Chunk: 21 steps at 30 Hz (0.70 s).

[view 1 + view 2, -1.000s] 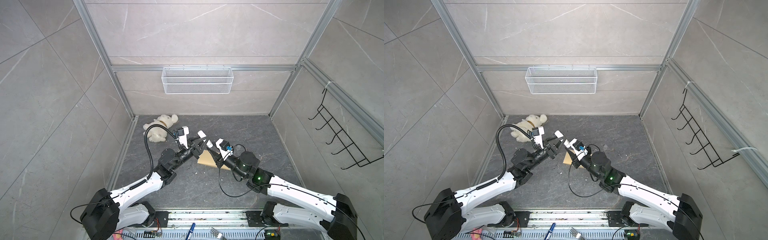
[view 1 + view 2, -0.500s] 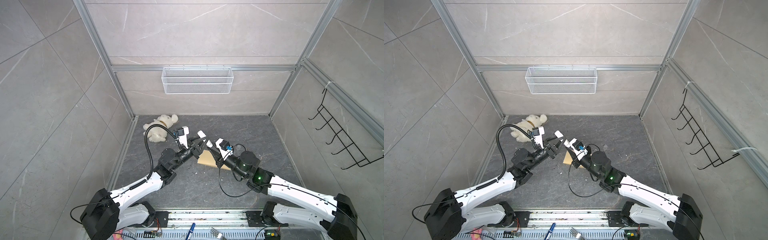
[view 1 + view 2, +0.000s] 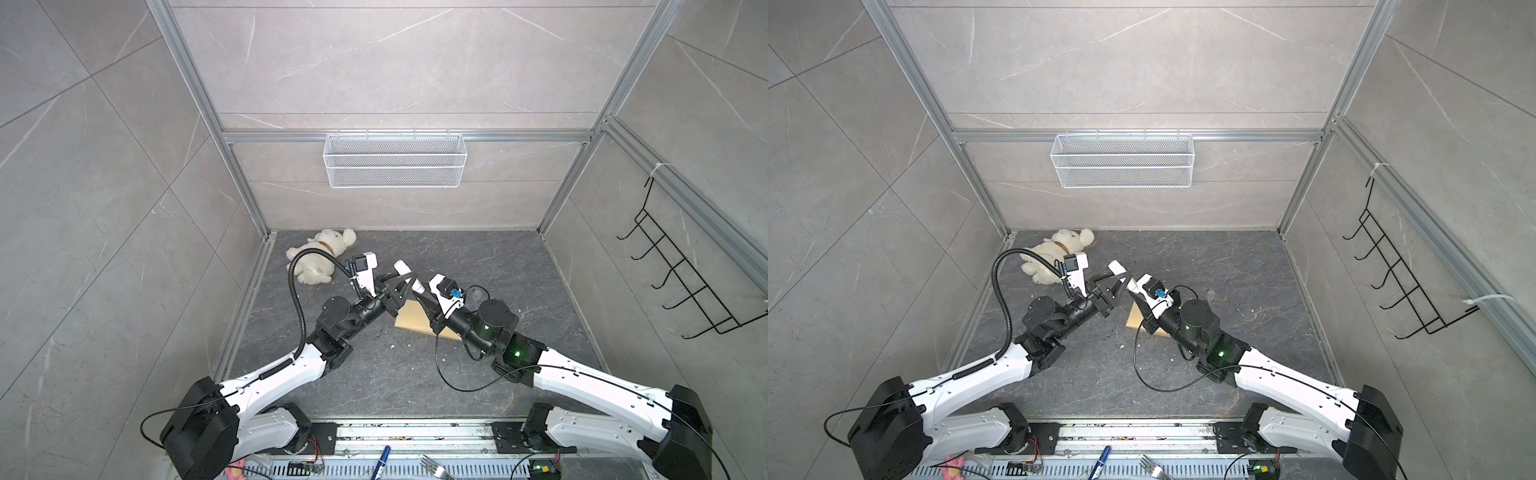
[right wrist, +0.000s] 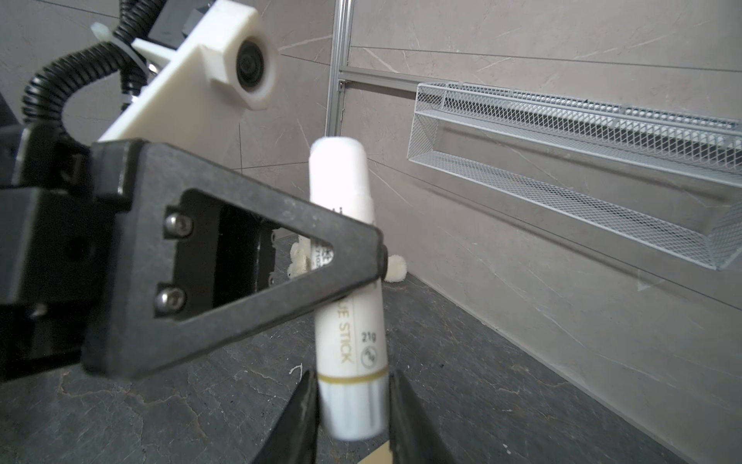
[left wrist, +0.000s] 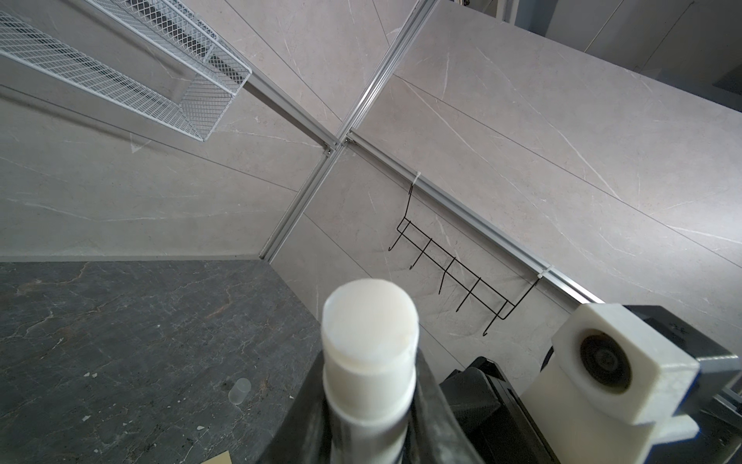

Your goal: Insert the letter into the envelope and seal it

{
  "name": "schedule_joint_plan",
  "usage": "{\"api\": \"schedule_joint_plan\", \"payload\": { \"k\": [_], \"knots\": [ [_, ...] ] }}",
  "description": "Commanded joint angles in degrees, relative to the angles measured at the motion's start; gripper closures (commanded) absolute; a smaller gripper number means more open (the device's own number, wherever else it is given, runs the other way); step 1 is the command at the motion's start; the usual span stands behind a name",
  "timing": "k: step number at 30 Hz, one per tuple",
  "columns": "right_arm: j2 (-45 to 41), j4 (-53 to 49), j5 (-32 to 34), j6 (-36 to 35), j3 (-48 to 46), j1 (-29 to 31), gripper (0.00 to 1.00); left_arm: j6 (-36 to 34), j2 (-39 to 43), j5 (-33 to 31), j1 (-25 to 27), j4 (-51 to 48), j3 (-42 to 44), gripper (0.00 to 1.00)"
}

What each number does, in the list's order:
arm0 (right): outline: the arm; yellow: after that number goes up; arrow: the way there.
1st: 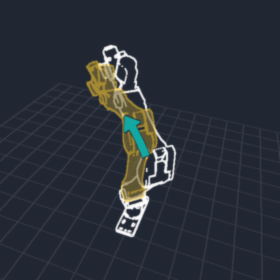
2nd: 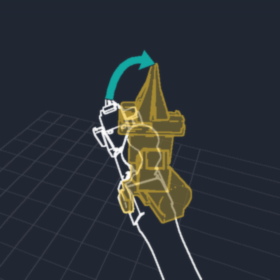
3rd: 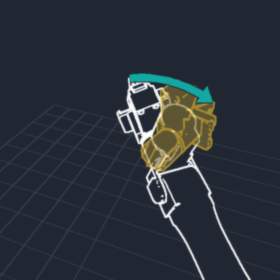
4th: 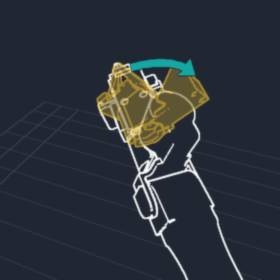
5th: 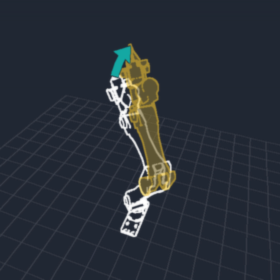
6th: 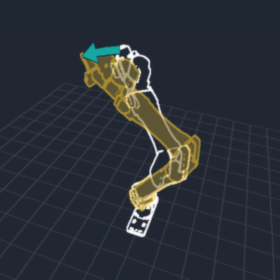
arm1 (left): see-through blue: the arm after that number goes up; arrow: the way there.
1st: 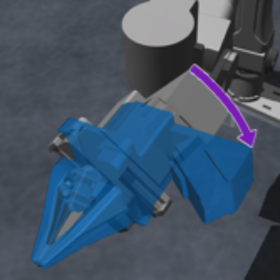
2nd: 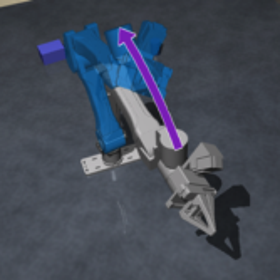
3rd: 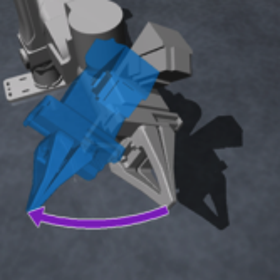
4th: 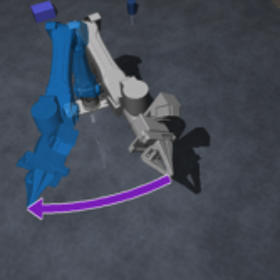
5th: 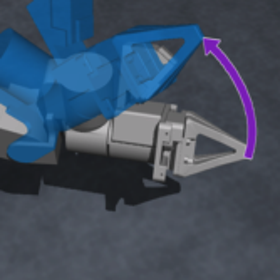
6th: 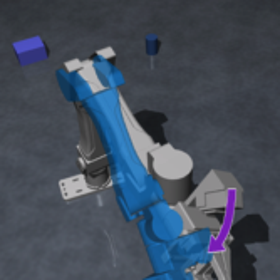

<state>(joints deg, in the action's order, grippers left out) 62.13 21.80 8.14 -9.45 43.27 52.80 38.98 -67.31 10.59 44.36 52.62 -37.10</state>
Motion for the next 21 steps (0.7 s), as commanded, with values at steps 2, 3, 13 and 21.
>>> {"api": "schedule_joint_plan", "payload": {
  "k": [2,3,13,21],
  "knots": [
    [0.67,-0.36,0.74,-0.88,2.26,-0.13,0.79,-1.01,0.69,0.88,0.18,2.23,-1.82,1.0],
    [0.71,-0.36,0.74,-0.89,2.26,-0.15,0.82,-1.01,0.69,0.89,0.23,2.22,-1.83,1.0],
    [-1.15,-2.0,-7.33,1.02,2.19,-0.94,0.99,-3.08,0.6,4.97,0.24,2.96,-1.99,1.0],
    [-3.9,-2.69,-39.95,19.47,3.01,-16.59,1.0,-6.83,2.46,14.87,0.16,5.28,-1.39,1.0]
  ]
}}
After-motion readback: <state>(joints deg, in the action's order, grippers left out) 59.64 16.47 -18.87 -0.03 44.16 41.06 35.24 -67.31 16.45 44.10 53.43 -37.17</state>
